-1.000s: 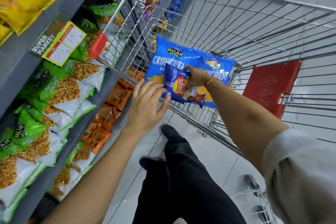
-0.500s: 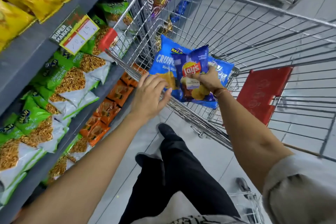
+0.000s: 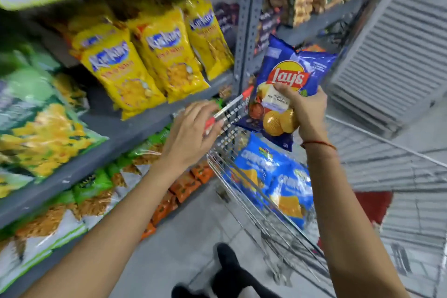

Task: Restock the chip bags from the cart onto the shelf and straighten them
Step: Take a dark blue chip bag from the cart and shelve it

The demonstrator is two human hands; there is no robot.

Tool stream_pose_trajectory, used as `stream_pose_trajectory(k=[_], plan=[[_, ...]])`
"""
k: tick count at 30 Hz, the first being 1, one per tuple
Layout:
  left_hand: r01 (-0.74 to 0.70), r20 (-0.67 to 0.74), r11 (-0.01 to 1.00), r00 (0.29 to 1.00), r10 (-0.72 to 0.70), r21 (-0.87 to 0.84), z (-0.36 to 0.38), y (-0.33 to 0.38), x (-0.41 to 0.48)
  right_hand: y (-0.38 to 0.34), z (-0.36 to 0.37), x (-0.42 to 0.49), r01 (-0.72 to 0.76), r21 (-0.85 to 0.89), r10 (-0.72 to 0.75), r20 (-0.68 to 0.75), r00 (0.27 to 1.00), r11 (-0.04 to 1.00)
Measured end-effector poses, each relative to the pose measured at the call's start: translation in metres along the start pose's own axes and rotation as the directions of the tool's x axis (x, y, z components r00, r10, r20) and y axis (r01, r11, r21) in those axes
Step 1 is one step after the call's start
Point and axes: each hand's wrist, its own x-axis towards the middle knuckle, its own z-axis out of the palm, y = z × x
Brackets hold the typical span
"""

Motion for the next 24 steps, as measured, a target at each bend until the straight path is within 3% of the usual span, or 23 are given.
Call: stream_pose_trajectory(k=[7,12,15,20,24], plan=[[0.070,-0.439,0.979,0.898,0.022,0.193,-0.174,-0.014,-0.019,-0.138,0.107,-0.050,0.183,0.274,-0.265,0.301,0.916,0.944],[0.252,-0.669,0.885,0.739,0.085,0.391,-0.295,-0.022,-0.066,-0.213,0.199,-0.107,0.210,0.462,-0.435,0.460,0.774,0.862],[0.407,-0.738,0.799,0.671,0.066,0.442,-0.351,-0.030,-0.100,-0.246,0.254,-0.143,0.174,0.544,-0.501,0.540,0.676,0.821],[0.644,-0.789,0.638,0.607,-0.091,0.422,-0.410,-0.053,-0.161,-0.283,0.340,-0.206,0.137,0.598,-0.566,0.625,0.538,0.790],[0.748,-0.748,0.515,0.606,-0.271,0.419,-0.433,-0.075,-0.193,-0.301,0.403,-0.254,0.130,0.582,-0.563,0.667,0.488,0.802]])
